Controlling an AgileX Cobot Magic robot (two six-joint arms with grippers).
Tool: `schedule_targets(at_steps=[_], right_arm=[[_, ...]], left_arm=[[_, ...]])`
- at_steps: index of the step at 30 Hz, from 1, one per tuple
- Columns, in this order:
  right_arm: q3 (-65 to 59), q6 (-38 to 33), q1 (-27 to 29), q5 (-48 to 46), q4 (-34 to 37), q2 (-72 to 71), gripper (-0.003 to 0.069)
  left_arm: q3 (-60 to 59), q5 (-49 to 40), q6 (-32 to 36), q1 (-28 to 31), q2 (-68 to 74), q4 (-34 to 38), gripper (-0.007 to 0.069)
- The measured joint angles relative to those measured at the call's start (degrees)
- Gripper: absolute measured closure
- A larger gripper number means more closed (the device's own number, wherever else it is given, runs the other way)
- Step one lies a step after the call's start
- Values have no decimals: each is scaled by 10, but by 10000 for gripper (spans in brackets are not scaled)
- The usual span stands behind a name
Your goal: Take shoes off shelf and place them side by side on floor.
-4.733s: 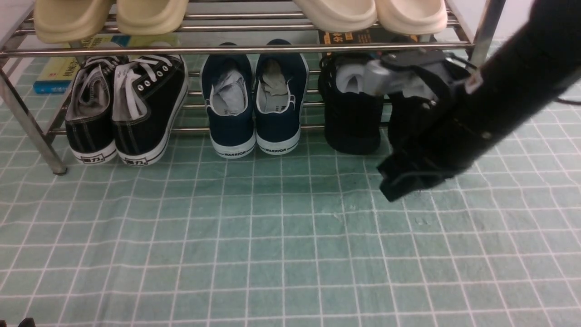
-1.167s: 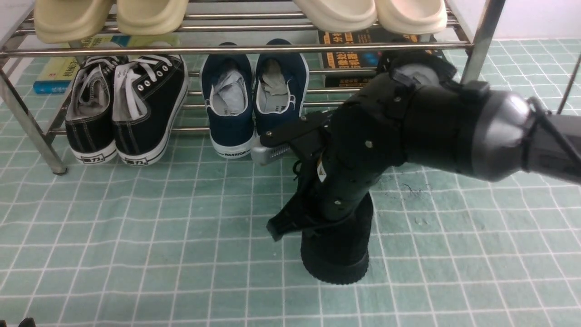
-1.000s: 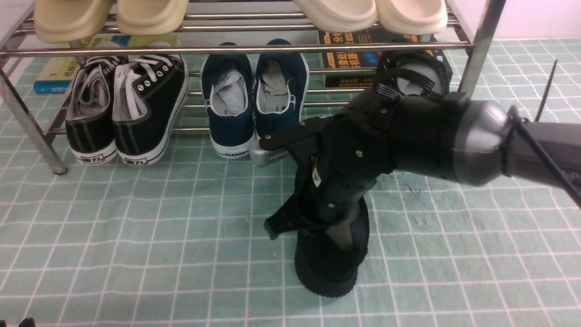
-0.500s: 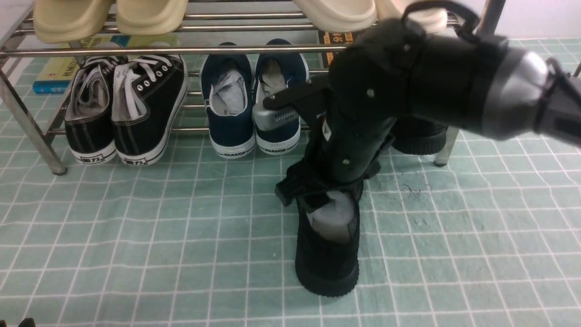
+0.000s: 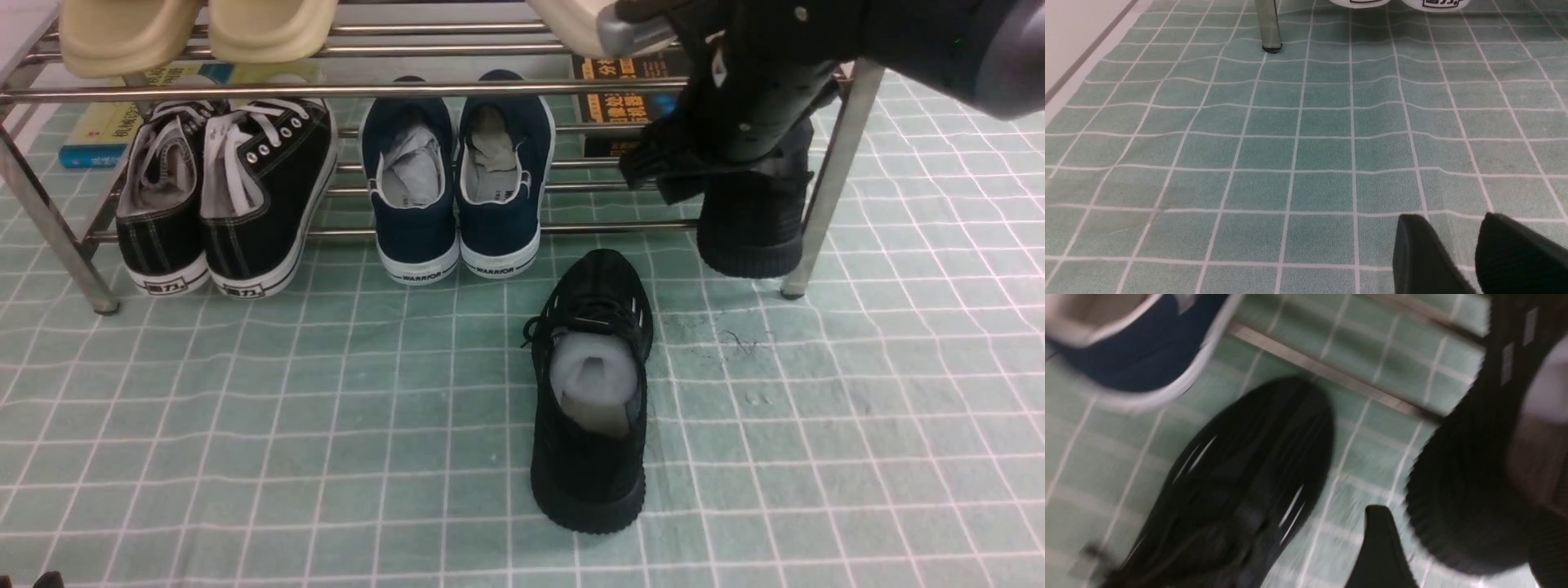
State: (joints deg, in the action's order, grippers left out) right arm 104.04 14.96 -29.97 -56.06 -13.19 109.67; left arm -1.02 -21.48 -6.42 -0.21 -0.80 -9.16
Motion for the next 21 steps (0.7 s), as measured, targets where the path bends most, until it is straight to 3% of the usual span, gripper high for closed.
schedule_targets(at_steps=[5,15,18,19,20,21], right_arm=[[0,4,36,59,-5,30,188],[0,4,52,97,-12,89,202],[1,4,52,93,-10,93,264],[5,0,51,84,-6,92,340],[5,0,51,82,-5,92,351],[11,-12,48,64,-5,88,455]], left_arm=[[0,0,0,0,0,0,383],[0,0,0,0,0,0,383],[0,0,0,0,0,0,383],[0,0,0,0,0,0,383],[0,0,0,0,0,0,383],[0,0,0,0,0,0,383]])
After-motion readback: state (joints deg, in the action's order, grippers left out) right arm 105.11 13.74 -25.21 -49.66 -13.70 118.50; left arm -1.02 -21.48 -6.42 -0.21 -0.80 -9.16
